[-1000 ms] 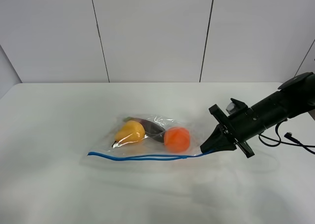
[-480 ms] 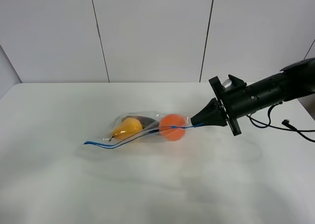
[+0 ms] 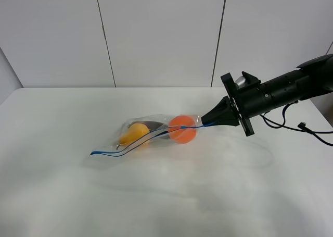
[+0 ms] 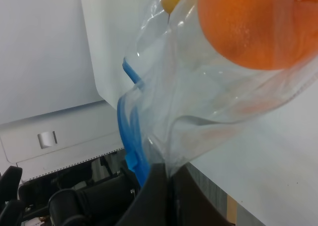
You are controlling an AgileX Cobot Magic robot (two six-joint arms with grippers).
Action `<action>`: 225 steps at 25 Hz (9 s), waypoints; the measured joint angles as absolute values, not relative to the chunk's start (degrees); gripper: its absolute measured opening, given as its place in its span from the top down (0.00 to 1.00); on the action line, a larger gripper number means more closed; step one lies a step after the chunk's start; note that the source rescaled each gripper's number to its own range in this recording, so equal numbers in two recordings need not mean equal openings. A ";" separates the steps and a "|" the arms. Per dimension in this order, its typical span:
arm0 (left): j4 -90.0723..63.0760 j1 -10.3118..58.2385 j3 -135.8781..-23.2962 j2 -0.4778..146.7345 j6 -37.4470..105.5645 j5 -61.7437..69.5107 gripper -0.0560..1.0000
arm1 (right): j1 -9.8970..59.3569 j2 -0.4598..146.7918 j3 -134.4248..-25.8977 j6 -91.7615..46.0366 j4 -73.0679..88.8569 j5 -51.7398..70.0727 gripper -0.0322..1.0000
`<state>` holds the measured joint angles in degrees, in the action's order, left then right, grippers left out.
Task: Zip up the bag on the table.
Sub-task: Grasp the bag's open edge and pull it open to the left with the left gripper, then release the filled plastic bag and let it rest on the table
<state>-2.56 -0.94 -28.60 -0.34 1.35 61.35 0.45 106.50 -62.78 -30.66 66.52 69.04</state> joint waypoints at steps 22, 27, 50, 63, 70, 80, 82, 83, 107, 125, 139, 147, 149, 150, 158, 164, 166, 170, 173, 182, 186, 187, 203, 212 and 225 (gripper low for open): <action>-2.51 -0.94 -49.11 42.27 3.91 45.16 0.03 | 0.45 106.50 -62.78 -30.66 66.52 69.08 0.97; -2.51 -0.94 -49.92 53.16 28.97 42.62 0.03 | 0.45 106.50 -62.78 -30.83 66.52 69.08 0.97; -32.60 33.29 -49.92 74.13 79.32 19.50 0.04 | 0.45 106.50 -62.78 -30.87 66.74 68.80 0.97; -33.17 49.54 -49.92 93.01 77.61 -14.48 0.04 | 0.45 106.50 -62.78 -30.87 66.78 68.80 0.97; -33.21 51.21 -49.92 98.49 74.83 -22.90 0.23 | 0.45 106.50 -62.78 -30.87 66.78 68.80 0.97; -33.28 51.21 -49.92 98.96 74.78 -23.52 0.70 | 0.45 106.50 -62.78 -30.87 66.78 68.80 0.97; -33.28 51.21 -49.92 98.96 74.78 -23.52 0.72 | 0.45 106.50 -62.78 -30.87 66.78 68.80 0.97; -33.28 51.21 -49.92 98.96 74.78 -23.52 0.72 | 0.45 106.50 -62.78 -30.87 66.78 68.80 0.97; -33.34 50.49 -47.27 99.07 74.95 -26.31 0.73 | 0.45 106.50 -62.78 -30.87 67.08 68.80 0.97; -33.31 50.49 -47.27 99.07 74.97 -26.93 0.95 | 0.45 106.50 -62.78 -30.87 67.46 68.78 0.97; -32.91 47.00 -46.11 99.07 75.04 -27.31 0.95 | 0.45 106.50 -62.78 -30.77 68.05 67.78 0.97; -32.61 45.21 -37.96 98.89 77.70 -33.25 0.95 | 0.45 106.54 -62.78 -30.77 67.95 67.54 0.97; -32.65 45.05 -35.59 98.84 79.07 -35.96 0.95 | 0.45 106.54 -62.78 -30.77 67.95 67.59 0.97; -32.65 44.90 -34.55 98.84 79.36 -36.67 0.95 | 0.45 106.54 -62.78 -30.77 67.93 67.64 0.97; -32.60 39.23 -28.23 98.53 79.80 -42.79 0.95 | 0.64 106.54 -62.78 -30.64 67.99 67.70 0.97; -32.67 30.05 -26.10 98.69 79.86 -43.18 0.95 | 0.64 106.54 -62.78 -30.65 68.03 67.70 0.97; -32.59 27.36 -26.10 98.69 79.86 -43.22 0.95 | 0.64 106.54 -62.78 -30.65 68.03 67.70 0.97; -30.36 24.17 -25.94 98.69 79.80 -43.22 0.95 | 0.64 106.54 -62.78 -30.59 68.22 67.70 0.97; -29.29 23.83 -25.87 98.69 79.75 -43.22 0.95 | 0.64 106.54 -62.78 -30.59 68.29 67.70 0.97; -26.80 21.74 -25.70 98.94 66.88 -44.32 0.24 | 0.52 106.54 -62.78 -30.59 67.74 68.38 0.97; -26.75 16.12 -25.70 98.94 63.82 -44.78 0.04 | 0.52 106.54 -62.78 -30.59 67.68 68.92 0.97; -26.75 14.79 -25.70 98.94 61.89 -45.60 0.03 | 0.52 106.54 -62.78 -30.59 67.62 68.97 0.97; -13.37 -0.20 -34.94 98.27 12.66 -19.96 0.00 | 0.52 106.54 -62.78 -30.59 67.62 69.03 0.97; -9.18 -0.28 -59.69 98.53 8.35 35.65 0.00 | 0.52 106.54 -62.78 -30.59 67.57 69.03 0.97; -2.46 -0.28 -74.29 99.34 3.56 62.52 0.00 | 0.52 106.54 -62.78 -30.59 67.57 69.03 0.97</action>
<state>-2.46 -0.28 -74.29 99.34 3.56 62.52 0.52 106.54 -62.78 -30.59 67.57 69.03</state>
